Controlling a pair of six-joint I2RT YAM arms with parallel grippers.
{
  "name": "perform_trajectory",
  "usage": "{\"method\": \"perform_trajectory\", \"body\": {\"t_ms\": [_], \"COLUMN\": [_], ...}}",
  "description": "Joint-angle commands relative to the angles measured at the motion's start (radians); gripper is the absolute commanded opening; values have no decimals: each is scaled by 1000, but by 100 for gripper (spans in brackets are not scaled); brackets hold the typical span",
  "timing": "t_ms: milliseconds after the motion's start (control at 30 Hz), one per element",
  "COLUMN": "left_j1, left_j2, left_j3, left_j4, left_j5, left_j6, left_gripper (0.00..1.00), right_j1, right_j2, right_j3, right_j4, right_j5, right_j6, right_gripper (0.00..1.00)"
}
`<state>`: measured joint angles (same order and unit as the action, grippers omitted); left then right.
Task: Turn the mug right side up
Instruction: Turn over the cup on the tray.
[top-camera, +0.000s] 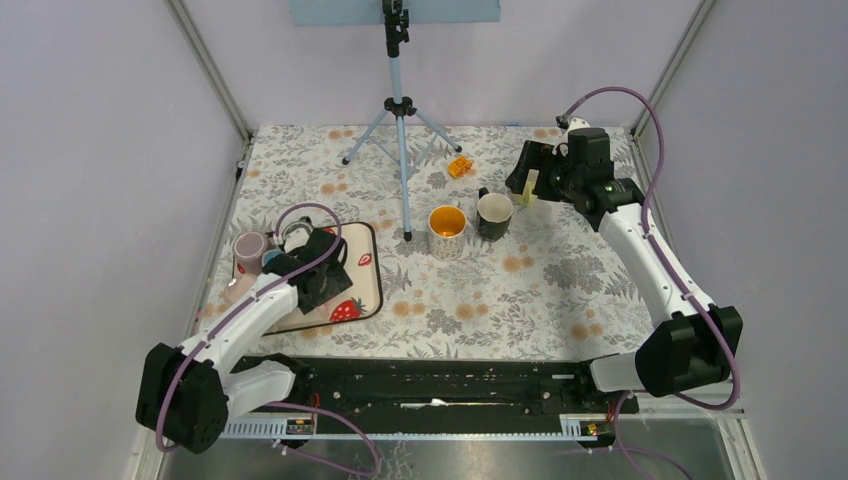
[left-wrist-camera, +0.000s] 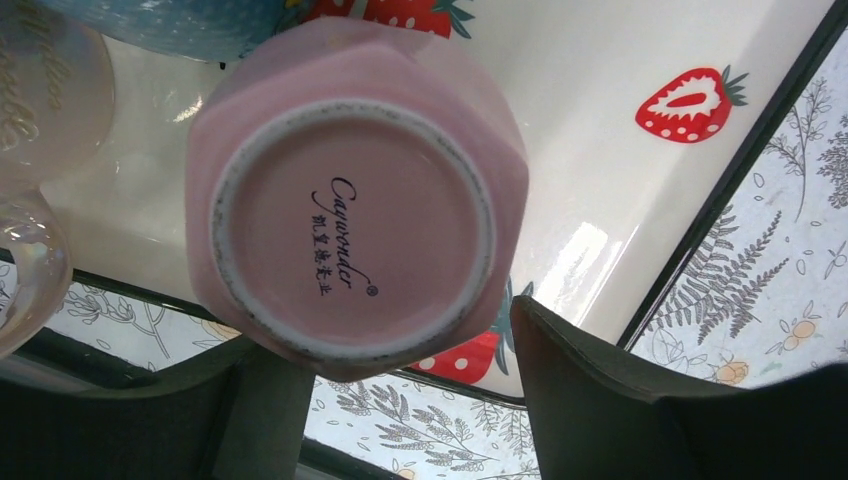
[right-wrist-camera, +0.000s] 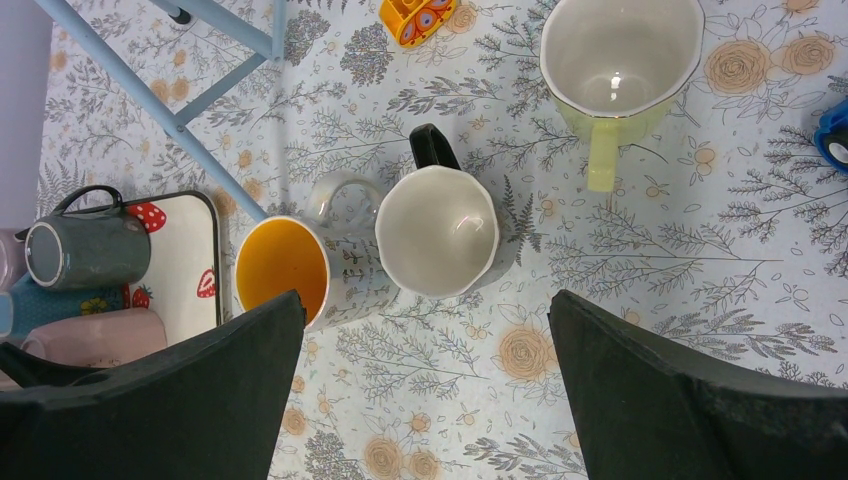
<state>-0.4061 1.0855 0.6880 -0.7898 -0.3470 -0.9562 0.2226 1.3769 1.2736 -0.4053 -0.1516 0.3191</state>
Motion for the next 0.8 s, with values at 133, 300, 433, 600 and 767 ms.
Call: {"method": "perform_trajectory", "body": {"t_ms": [133, 300, 433, 600, 767], "left_j1": [-5, -6, -5, -6, -6], "left_j2": [12, 11, 5, 14, 14], "left_j3": [46, 48, 44, 40, 33], "left_j4": [17, 2, 1, 0, -2], "left_j5": [18, 7, -3, -8, -23], "left_j6": [20, 27, 24, 25, 14], "left_gripper": [55, 46, 40, 39, 46], "right_j1": [3, 4, 4, 5, 4], "right_j2": [-40, -35, -38, -39, -45], "right_j3": [1, -1, -1, -2, -3], "right_j4": [34, 36, 36, 36, 37], "right_j5": [-16, -19, -19, -19, -20], "right_j6": [-3, -2, -3, -2, -2], "right_gripper": [100, 100, 100, 100, 100]}}
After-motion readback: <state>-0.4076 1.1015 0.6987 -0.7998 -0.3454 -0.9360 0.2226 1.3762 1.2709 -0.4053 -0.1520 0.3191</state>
